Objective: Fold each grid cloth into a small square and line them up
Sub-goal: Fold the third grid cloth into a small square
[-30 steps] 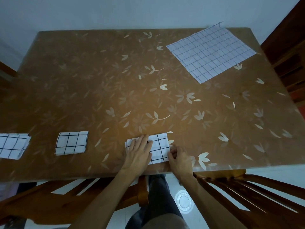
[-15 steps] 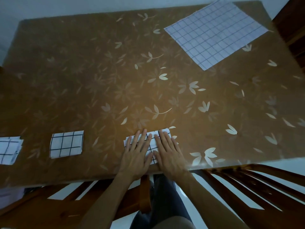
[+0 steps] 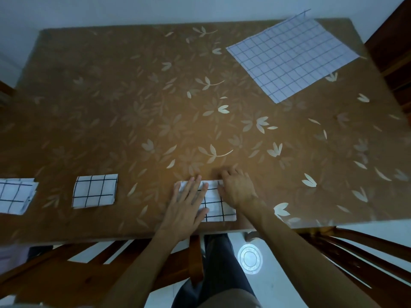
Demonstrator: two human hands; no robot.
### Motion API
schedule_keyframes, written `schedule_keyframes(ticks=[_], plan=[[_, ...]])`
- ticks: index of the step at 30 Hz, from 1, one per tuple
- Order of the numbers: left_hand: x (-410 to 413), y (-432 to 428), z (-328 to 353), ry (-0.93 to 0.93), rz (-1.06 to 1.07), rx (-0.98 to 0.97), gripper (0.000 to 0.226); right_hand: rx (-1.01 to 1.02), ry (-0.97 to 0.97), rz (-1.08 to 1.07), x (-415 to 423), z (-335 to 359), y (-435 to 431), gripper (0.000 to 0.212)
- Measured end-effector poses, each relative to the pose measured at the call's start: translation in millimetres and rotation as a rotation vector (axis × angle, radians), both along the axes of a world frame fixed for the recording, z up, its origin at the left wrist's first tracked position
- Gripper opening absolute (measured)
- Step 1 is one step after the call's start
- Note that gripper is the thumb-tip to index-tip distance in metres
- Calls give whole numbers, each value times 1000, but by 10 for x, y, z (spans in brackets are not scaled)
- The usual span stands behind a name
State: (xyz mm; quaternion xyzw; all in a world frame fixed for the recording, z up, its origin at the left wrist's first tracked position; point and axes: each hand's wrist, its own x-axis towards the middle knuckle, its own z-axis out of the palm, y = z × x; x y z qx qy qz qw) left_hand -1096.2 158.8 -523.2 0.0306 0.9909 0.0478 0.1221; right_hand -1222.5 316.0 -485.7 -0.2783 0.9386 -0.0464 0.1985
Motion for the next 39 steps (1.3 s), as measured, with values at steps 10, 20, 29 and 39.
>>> schedule_keyframes(ticks=[10, 20, 29, 39], plan=[[136, 28, 482, 47, 175, 215, 59, -249, -667, -478, 236, 187, 254, 37], [276, 14, 541, 2, 147, 352, 59, -841, -1000, -947, 572, 278, 467, 26], [266, 13, 362, 55, 100, 316, 37, -867, -1050, -923, 697, 196, 558, 33], [274, -84, 258, 37, 203, 485, 33, -272, -12, -16, 566, -122, 809, 69]])
